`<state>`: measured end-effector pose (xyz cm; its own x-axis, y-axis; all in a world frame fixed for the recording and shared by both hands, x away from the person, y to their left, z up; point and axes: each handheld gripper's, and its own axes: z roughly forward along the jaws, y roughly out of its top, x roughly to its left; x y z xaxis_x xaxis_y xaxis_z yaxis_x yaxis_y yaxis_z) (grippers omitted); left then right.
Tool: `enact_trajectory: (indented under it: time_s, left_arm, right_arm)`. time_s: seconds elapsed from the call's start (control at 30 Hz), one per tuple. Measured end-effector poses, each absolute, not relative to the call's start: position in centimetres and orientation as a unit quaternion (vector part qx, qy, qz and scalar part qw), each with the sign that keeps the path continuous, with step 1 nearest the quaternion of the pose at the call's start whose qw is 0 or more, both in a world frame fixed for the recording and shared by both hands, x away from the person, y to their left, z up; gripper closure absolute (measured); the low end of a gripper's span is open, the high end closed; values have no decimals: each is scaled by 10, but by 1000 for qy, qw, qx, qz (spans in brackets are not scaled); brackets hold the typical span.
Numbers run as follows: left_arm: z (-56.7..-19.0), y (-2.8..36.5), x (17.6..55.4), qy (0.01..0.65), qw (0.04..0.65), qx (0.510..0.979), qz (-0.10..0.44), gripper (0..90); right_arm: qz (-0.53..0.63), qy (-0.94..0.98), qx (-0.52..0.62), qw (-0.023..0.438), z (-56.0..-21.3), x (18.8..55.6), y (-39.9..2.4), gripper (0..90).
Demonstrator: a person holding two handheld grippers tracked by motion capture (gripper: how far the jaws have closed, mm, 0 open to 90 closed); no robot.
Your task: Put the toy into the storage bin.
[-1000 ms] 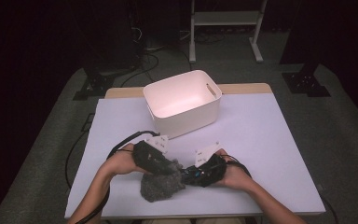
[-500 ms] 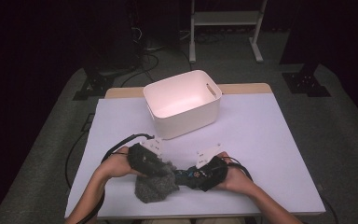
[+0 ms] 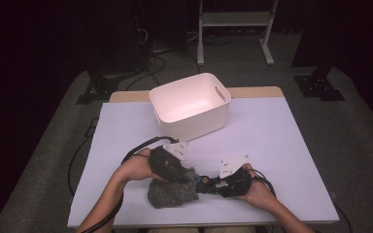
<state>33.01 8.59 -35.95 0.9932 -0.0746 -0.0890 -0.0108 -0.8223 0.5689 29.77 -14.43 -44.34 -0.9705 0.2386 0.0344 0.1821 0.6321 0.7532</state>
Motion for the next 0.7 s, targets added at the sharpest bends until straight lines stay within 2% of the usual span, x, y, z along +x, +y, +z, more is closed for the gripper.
enact_trajectory:
  time_s: [0.17,0.33,0.5,0.7]
  left_arm:
    - [-369,54,332,-41,294,953,-65,738]
    - [-369,47,334,-47,292,953,-65,738]
    - [-368,59,334,-34,297,952,-62,738]
    - [-367,98,334,-2,296,954,-51,737]
  right_arm:
    - [417,900,121,28,-444,298,-146,699]
    - [422,897,129,23,-445,298,-147,700]
    - [420,898,129,25,-445,297,-146,703]
    - [418,899,126,26,-444,297,-146,703]
